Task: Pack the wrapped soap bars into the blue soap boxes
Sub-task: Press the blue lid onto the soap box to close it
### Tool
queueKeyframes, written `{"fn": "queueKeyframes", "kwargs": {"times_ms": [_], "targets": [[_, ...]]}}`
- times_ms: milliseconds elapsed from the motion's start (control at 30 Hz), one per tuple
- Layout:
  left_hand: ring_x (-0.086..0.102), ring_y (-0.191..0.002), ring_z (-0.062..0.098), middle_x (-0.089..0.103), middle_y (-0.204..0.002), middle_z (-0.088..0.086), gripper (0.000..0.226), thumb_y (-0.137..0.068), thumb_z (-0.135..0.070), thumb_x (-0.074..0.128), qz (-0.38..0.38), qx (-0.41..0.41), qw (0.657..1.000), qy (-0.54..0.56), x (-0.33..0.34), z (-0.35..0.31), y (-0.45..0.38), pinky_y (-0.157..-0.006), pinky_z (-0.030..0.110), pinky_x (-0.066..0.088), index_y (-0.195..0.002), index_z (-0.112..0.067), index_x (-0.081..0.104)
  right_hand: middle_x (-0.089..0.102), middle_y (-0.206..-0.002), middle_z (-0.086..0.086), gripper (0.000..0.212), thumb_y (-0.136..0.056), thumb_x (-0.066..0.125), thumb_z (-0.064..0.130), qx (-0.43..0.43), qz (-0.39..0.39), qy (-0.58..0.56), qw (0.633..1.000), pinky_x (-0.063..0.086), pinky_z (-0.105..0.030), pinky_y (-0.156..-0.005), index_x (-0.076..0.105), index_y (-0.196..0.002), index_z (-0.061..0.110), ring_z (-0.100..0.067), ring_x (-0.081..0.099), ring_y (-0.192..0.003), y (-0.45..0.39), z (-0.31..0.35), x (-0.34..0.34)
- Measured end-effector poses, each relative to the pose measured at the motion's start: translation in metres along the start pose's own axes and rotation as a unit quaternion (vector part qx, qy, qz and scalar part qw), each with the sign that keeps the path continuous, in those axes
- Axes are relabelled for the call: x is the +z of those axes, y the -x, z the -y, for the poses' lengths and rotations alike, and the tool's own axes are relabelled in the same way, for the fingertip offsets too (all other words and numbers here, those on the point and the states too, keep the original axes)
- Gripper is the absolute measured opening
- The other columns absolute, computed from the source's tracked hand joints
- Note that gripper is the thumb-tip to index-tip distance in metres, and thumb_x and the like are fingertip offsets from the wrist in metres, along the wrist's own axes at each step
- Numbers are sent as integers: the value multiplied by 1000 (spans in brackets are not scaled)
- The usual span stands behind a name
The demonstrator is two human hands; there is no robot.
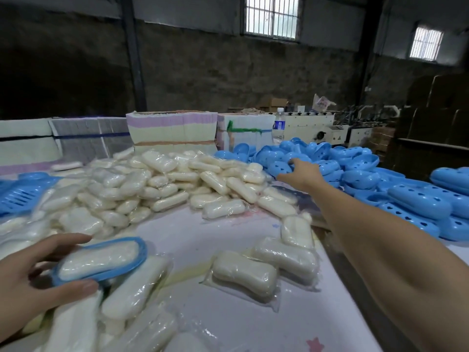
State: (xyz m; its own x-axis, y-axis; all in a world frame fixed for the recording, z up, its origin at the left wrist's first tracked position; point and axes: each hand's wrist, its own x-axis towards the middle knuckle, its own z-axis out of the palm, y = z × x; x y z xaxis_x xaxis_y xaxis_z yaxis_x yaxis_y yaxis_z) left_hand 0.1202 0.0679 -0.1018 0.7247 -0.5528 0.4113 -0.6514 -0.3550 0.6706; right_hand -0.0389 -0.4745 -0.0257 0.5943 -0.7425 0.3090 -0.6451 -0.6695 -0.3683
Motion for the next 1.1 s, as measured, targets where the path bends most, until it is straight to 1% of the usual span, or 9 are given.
{"fn": "queueKeyframes", "kwargs": {"times_ms": [100,167,233,300,467,600,800,933,1100], "targets": [[67,-112,17,70,-121,-11,100,-47,-60,91,41,1,999,-22,-3,-1,3,-92,52,55,-137,-35,56,61,-120,-4,67,-76,67,55,-57,6,-89,994,43,-39,-92,50,-134,27,-27,50,-114,23,36,-11],[70,-105,9,70,-117,-16,104,-43,-72,88,48,-10,999,-24,-7,-3,7,-81,38,60,-136,-41,55,61,-118,-2,69,-72,69,55,-95,32,-152,983,48,-39,-92,50,-134,29,-23,55,-109,48,65,-13],[70,-93,0,71,-109,-21,104,-36,-82,83,30,-23,999,-15,-12,-20,10,-66,25,58,-130,-47,57,60,-112,2,71,-67,70,57,-128,64,-219,965,50,-32,-81,51,-131,34,-17,59,-99,79,96,-15],[67,-89,-6,70,-105,-28,101,-33,-86,79,22,-16,999,-22,-14,-38,15,-70,15,53,-125,-52,58,59,-105,8,67,-67,71,57,-169,109,-260,945,47,-24,-68,51,-128,39,-10,62,-87,111,129,-16],[66,-85,-3,70,-100,-24,80,-40,-71,88,39,-22,999,7,-18,-68,24,-77,21,53,-112,-52,62,58,-105,9,62,-67,71,63,-290,183,-281,896,50,-27,-74,53,-124,47,-10,61,-89,178,200,-20],[64,-84,-4,70,-100,-16,78,-51,-47,95,24,-32,999,11,-17,-73,24,-85,26,53,-121,-37,60,59,-103,19,51,-73,74,54,-335,201,-305,868,45,-14,-70,55,-120,48,3,58,-87,216,215,-8],[65,-96,0,68,-109,-15,91,-39,-68,82,38,-38,999,11,-20,-73,25,-92,31,55,-123,-42,56,59,-110,15,62,-66,72,52,-343,201,-295,869,47,-23,-77,56,-125,46,-3,57,-93,228,211,7],[60,-94,-12,66,-113,-20,87,-41,-69,82,41,-31,999,15,-20,-74,25,-84,23,54,-120,-43,56,60,-110,23,56,-66,74,54,-385,201,-259,863,41,-13,-73,57,-119,48,6,55,-94,234,220,14],[59,-93,-15,65,-111,-25,86,-42,-69,83,41,-27,999,18,-20,-73,23,-81,19,52,-119,-45,55,58,-112,31,62,-64,72,58,-399,184,-251,863,37,-4,-74,57,-124,48,13,51,-101,237,223,18]]}}
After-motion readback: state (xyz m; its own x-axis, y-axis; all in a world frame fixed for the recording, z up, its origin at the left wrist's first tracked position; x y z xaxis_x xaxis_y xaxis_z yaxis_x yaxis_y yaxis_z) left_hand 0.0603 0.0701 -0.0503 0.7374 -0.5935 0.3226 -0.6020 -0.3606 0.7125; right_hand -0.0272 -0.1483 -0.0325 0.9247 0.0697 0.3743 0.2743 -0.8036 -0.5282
